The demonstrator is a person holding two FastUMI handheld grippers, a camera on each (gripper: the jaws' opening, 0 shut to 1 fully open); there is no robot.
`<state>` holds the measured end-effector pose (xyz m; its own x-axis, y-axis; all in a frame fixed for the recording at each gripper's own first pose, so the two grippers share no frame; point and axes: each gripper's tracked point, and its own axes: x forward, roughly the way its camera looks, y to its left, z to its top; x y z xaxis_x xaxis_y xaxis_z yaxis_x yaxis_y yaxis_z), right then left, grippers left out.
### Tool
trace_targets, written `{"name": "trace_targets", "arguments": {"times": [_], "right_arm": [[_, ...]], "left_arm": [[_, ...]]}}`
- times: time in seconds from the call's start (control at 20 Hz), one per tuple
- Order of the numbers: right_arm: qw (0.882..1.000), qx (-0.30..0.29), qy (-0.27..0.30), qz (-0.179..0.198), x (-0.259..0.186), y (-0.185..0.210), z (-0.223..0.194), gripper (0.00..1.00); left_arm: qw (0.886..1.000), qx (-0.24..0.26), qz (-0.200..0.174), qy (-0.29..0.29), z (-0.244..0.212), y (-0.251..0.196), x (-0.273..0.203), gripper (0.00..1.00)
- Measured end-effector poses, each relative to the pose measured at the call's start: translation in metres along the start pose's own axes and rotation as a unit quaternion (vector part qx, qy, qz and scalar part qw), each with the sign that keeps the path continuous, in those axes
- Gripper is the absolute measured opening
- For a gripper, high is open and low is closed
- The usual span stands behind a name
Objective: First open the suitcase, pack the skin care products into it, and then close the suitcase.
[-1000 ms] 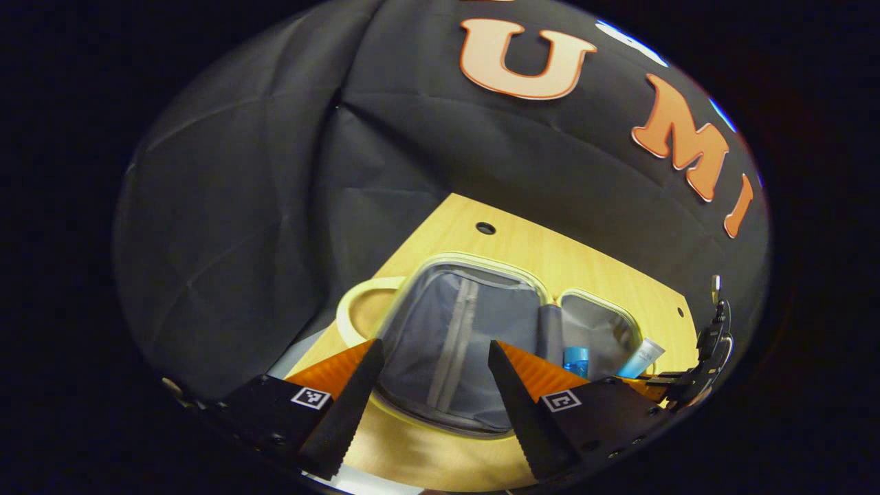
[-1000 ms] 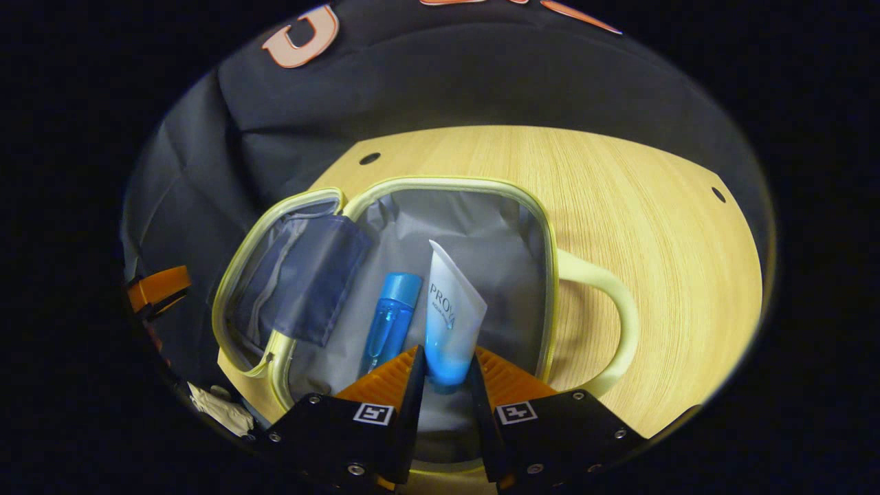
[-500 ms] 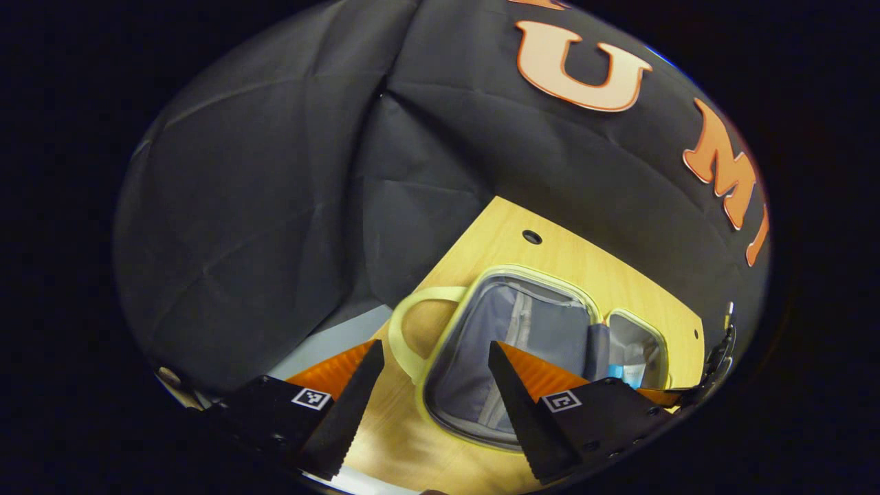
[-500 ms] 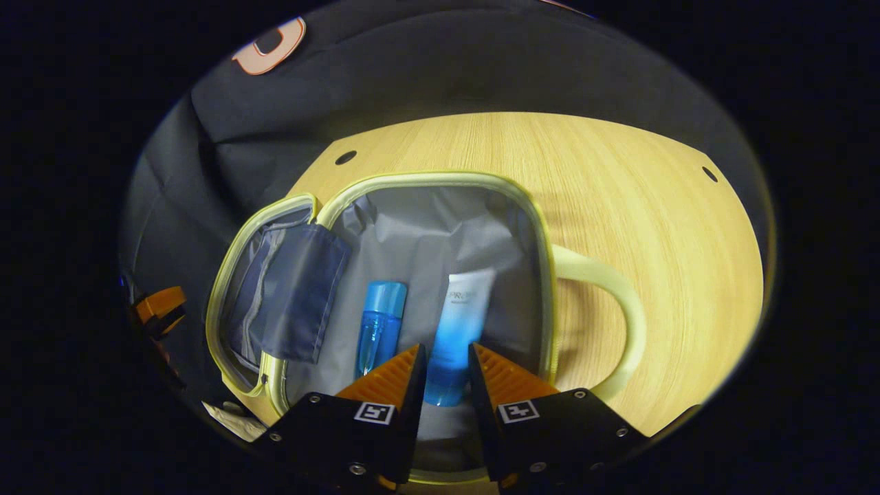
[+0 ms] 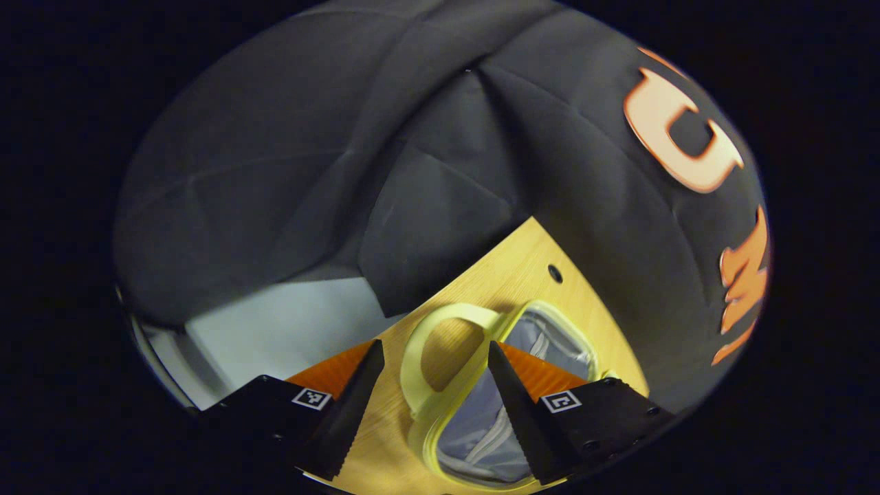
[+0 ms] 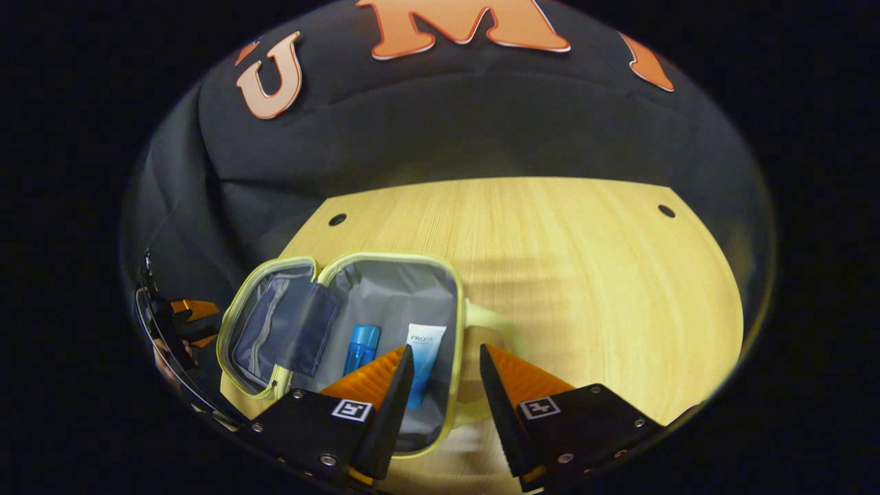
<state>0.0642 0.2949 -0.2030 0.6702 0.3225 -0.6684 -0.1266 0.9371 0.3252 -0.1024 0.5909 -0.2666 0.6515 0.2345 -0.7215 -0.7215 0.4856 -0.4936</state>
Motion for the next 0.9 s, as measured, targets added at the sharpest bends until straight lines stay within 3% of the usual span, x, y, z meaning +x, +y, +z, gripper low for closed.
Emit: {"name": "trace_targets", "arguments": {"times": [0.1,0.15,0.25,0.35,0.45,0.5,0.55,0.6,0.7,0.9], "right_arm": [[0.999,-0.007,-0.031,-0.007,-0.015,-0.009,0.015,0.66],[0.999,-0.010,-0.041,-0.011,-0.021,-0.014,0.021,0.74],[0.998,-0.011,-0.055,-0.022,-0.033,-0.024,0.030,0.78],[0.998,-0.006,-0.063,-0.027,-0.041,-0.030,0.034,0.80],[0.997,-0.003,-0.068,-0.033,-0.047,-0.039,0.035,0.81],[0.997,-0.003,-0.071,-0.034,-0.051,-0.041,0.034,0.81],[0.997,-0.003,-0.073,-0.032,-0.053,-0.042,0.035,0.81],[0.997,-0.003,-0.075,-0.033,-0.054,-0.046,0.035,0.81],[0.996,-0.003,-0.079,-0.031,-0.057,-0.047,0.036,0.81],[0.995,-0.004,-0.095,-0.016,-0.067,-0.045,0.047,0.81]], "left_arm": [[0.999,-0.041,-0.024,0.010,0.000,0.000,-0.004,0.88],[0.997,-0.062,-0.040,0.022,0.002,0.000,-0.005,0.86],[0.993,-0.094,-0.056,0.048,-0.004,0.001,-0.002,0.82],[0.991,-0.108,-0.050,0.058,-0.006,0.013,0.004,0.56],[0.987,-0.110,-0.096,0.069,-0.010,0.002,0.004,0.26],[0.986,-0.100,-0.113,0.069,-0.012,-0.001,0.002,0.19],[0.988,-0.092,-0.109,0.060,-0.011,0.010,-0.031,0.19],[0.987,-0.083,-0.117,0.066,-0.013,-0.002,-0.010,0.06],[0.988,-0.060,-0.136,0.051,-0.007,-0.019,-0.013,0.06],[0.979,-0.032,-0.199,0.016,0.014,-0.061,-0.073,0.06]]}}
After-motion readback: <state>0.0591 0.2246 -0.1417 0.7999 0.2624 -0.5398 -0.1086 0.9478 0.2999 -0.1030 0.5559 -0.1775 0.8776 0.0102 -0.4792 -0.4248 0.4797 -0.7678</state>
